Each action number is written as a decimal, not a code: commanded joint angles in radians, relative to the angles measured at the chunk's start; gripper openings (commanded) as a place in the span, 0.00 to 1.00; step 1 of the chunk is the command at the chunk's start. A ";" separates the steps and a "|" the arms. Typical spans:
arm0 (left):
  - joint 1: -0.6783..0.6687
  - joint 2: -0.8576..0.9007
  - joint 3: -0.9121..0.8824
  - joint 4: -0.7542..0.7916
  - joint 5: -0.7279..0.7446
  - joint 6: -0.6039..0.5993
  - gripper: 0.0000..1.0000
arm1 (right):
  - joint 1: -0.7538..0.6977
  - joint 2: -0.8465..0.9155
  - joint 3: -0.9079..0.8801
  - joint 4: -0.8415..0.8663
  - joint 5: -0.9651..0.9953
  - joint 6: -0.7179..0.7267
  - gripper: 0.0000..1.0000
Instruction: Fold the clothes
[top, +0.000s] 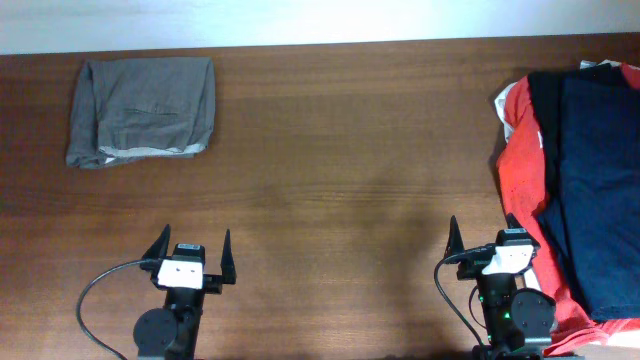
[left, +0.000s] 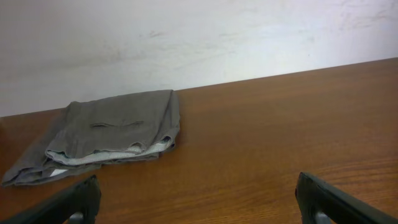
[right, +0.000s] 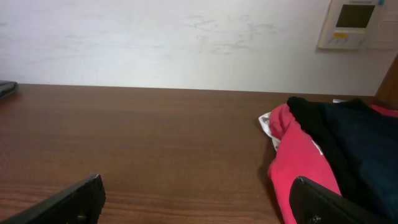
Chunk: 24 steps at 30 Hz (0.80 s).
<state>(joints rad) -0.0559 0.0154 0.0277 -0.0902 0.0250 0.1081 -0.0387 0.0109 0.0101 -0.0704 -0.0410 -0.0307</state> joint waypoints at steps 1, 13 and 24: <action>0.004 -0.010 -0.012 -0.001 -0.003 -0.010 1.00 | 0.000 -0.006 -0.005 -0.005 0.010 -0.003 0.98; 0.004 -0.010 -0.012 -0.001 -0.003 -0.009 1.00 | 0.000 -0.006 -0.005 -0.005 0.010 -0.003 0.98; 0.004 -0.010 -0.012 -0.001 -0.003 -0.010 1.00 | 0.000 -0.006 -0.005 -0.005 0.010 -0.003 0.98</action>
<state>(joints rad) -0.0559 0.0154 0.0280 -0.0902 0.0250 0.1081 -0.0387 0.0109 0.0101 -0.0704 -0.0410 -0.0303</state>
